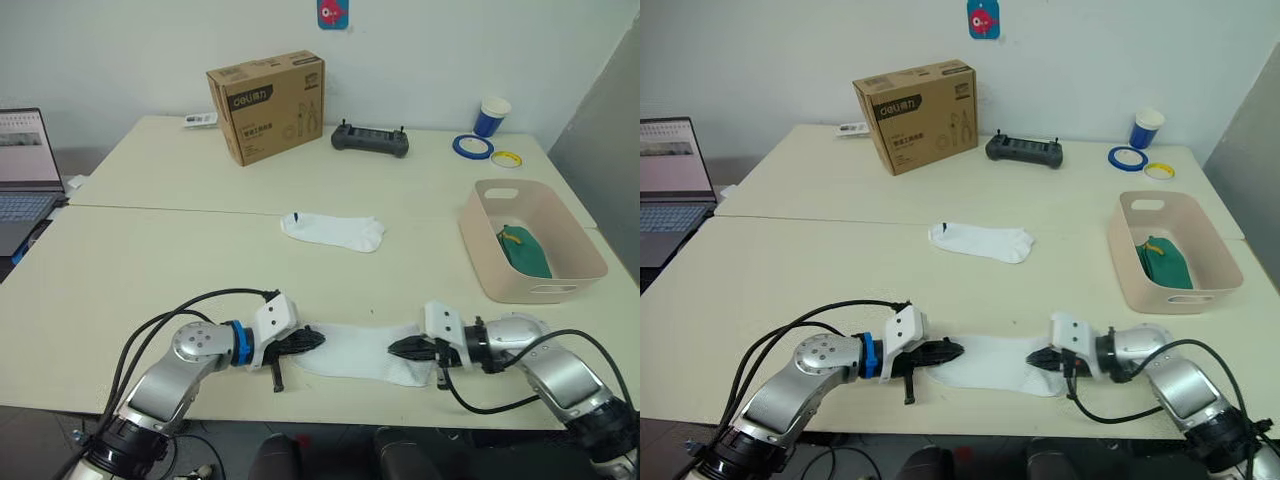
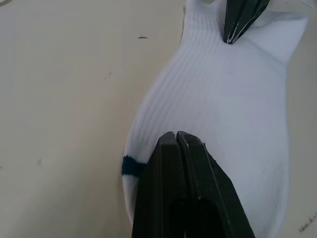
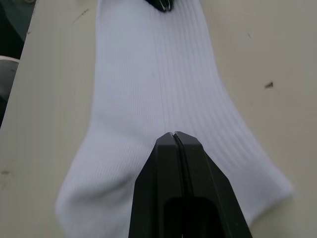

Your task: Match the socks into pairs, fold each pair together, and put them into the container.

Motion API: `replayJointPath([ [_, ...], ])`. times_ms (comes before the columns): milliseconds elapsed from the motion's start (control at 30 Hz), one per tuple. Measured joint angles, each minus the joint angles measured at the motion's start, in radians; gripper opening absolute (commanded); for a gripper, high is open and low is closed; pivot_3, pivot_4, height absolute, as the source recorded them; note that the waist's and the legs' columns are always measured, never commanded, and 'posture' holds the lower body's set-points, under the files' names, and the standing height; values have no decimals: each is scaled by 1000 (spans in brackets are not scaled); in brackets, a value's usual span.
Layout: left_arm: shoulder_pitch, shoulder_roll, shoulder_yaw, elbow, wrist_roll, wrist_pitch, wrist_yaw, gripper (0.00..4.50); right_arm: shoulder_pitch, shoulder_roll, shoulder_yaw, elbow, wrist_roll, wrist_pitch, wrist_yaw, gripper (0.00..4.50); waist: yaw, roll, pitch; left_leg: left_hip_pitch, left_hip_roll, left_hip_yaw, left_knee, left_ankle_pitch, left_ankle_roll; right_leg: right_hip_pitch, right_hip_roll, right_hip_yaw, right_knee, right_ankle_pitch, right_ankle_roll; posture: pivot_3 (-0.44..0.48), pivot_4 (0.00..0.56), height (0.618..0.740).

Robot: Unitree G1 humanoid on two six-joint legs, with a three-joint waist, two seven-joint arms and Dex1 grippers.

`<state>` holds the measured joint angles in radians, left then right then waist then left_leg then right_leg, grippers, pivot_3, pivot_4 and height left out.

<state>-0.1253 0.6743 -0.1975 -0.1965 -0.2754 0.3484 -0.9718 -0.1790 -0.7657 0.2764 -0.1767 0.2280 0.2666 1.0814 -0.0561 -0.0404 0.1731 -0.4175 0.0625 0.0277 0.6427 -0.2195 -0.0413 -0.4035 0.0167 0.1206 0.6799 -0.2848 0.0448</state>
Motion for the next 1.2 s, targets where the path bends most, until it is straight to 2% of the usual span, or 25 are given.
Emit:
replayJointPath([
  [167,21,10,47,-3,-44,28,-20,24,42,-20,-62,-19,49,33,13,0,-1,0,0,0,0,1,1,0,0,0,0,1,1,1,0,0,150,740],
  [333,-77,-46,43,1,-74,37,-31,24,-42,65,-86,-27,105,81,-3,0,-1,0,0,0,0,1,2,0,0,0,0,1,1,2,1,0,150,740],
  [433,-127,-71,6,42,-45,27,-32,24,-78,100,-61,20,62,60,-25,0,0,0,0,0,-1,1,1,0,0,0,0,0,1,4,5,0,150,740],
  [533,-136,-79,-29,132,8,13,-27,24,-70,103,-36,97,8,25,-33,0,0,0,0,-2,-1,1,0,0,0,-2,1,0,1,3,6,0,150,740],
  [633,-142,-77,-32,146,20,-12,-44,24,-60,93,-38,116,-10,-27,-17,0,1,1,0,-2,0,0,0,0,0,-1,1,0,1,2,6,0,150,740],
  [833,-113,-57,-19,135,21,-31,-43,24,-10,45,-88,118,-3,-67,2,0,1,1,0,-1,-1,0,1,0,0,0,0,1,1,3,7,0,150,740],
  [1000,-64,-39,55,84,-30,-29,-55,24,19,16,-159,72,64,-17,16,0,-1,1,0,-1,0,0,1,0,0,-1,0,1,2,3,6,0,150,740],
  [1100,-31,-8,67,-7,-63,-29,-96,24,7,35,-155,-29,125,46,32,0,-3,1,0,-1,1,0,1,0,0,-1,1,1,2,3,6,0,150,740],
  [1200,3,28,64,-53,-76,-28,-134,24,-1,66,-94,-91,144,87,37,0,-2,1,0,-1,1,-1,0,0,0,-1,1,0,2,2,6,0,150,740],
])
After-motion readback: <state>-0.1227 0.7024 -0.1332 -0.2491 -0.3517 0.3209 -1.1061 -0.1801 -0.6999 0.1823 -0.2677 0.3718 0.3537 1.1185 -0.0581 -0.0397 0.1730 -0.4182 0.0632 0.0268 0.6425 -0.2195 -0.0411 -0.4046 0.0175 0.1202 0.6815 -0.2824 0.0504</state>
